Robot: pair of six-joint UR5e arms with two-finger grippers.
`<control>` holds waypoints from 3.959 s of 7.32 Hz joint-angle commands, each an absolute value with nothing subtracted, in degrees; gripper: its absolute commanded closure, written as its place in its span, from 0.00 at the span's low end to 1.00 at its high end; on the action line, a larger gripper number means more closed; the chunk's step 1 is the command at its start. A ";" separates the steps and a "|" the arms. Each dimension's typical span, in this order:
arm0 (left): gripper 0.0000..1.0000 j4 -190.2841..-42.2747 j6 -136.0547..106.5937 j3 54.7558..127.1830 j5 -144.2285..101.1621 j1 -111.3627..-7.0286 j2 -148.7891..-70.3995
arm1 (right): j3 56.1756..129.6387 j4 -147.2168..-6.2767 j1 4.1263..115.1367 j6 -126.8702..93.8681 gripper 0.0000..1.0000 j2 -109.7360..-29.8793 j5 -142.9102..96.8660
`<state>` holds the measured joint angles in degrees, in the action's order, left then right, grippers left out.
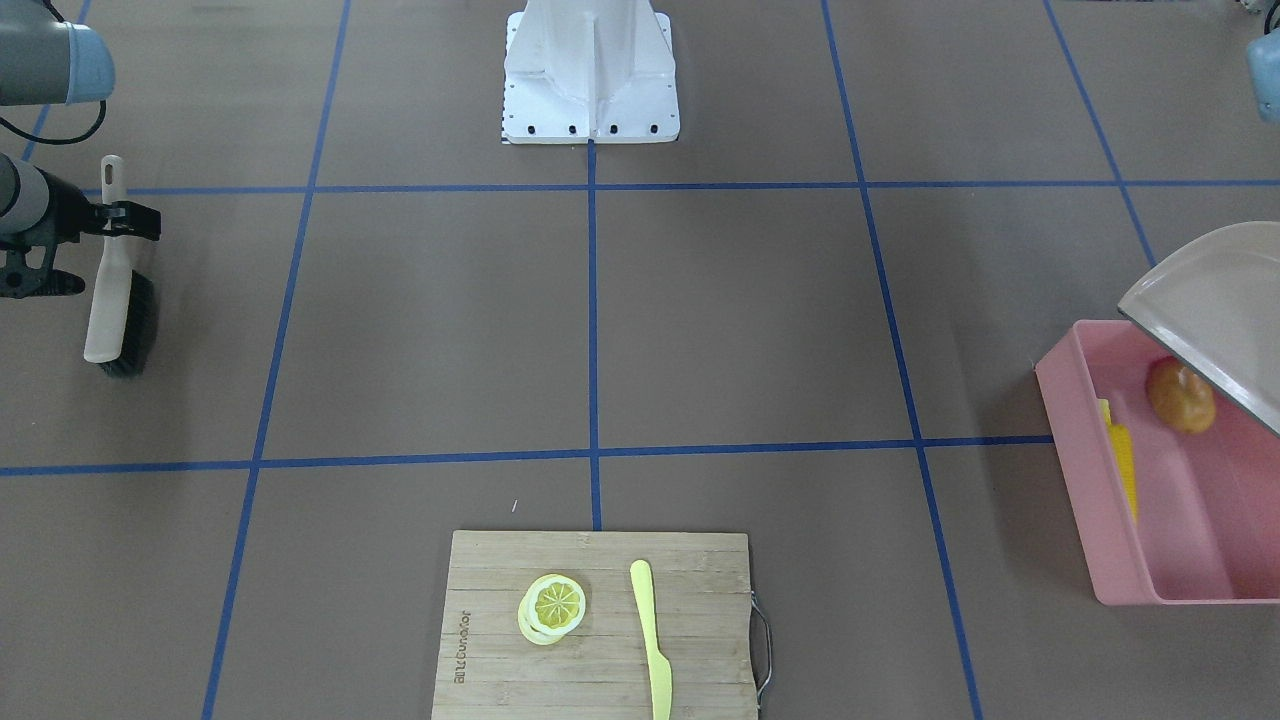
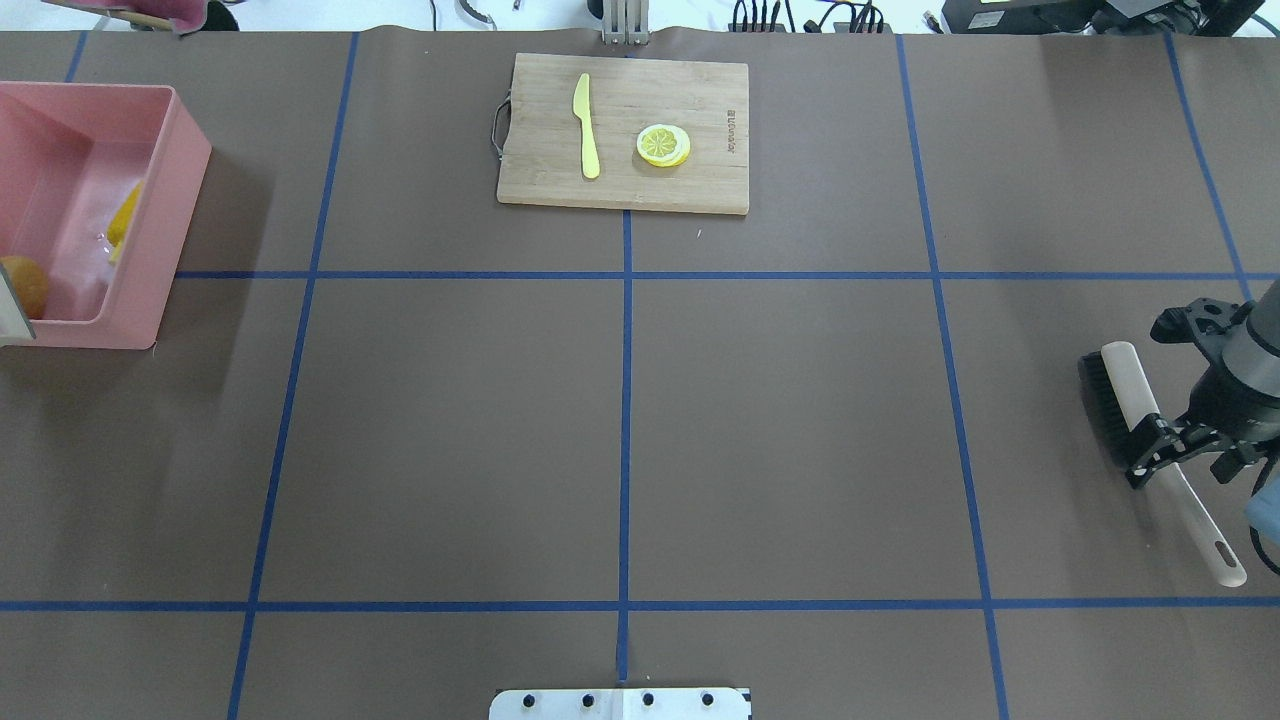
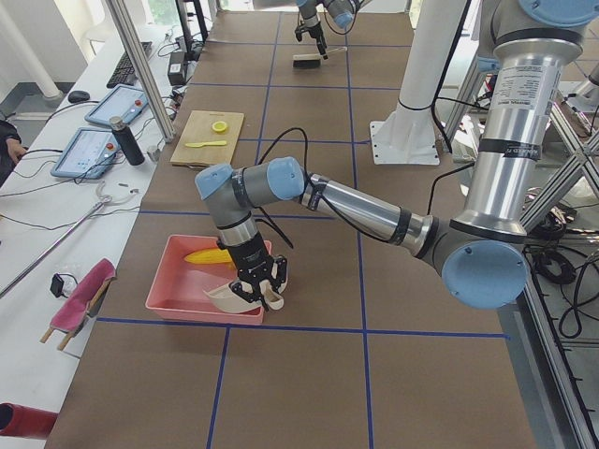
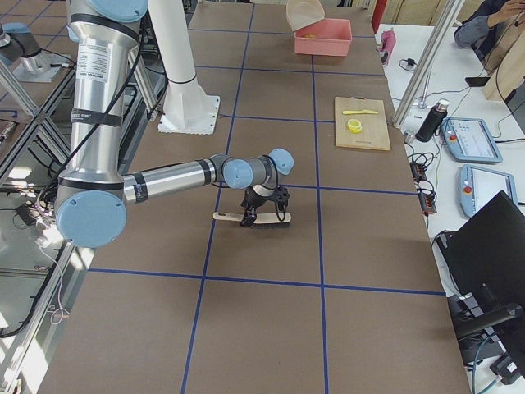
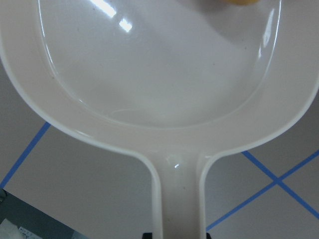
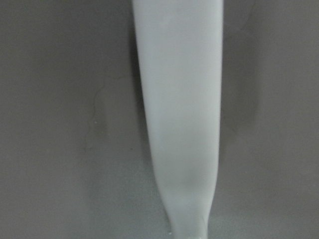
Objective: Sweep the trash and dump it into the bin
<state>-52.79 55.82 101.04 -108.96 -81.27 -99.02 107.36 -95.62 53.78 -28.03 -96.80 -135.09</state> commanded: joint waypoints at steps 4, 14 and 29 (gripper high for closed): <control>1.00 -50.29 61.22 106.58 -107.76 -82.34 -98.18 | 107.67 -96.06 73.95 -18.88 0.00 -95.02 -132.90; 1.00 -71.96 53.21 108.57 -136.48 -75.20 -105.44 | 100.46 -93.36 89.65 -6.70 0.00 -96.77 -127.70; 1.00 -94.91 32.70 95.10 -128.42 -46.94 -110.83 | 96.74 -76.46 89.65 -5.27 0.00 -103.16 -133.60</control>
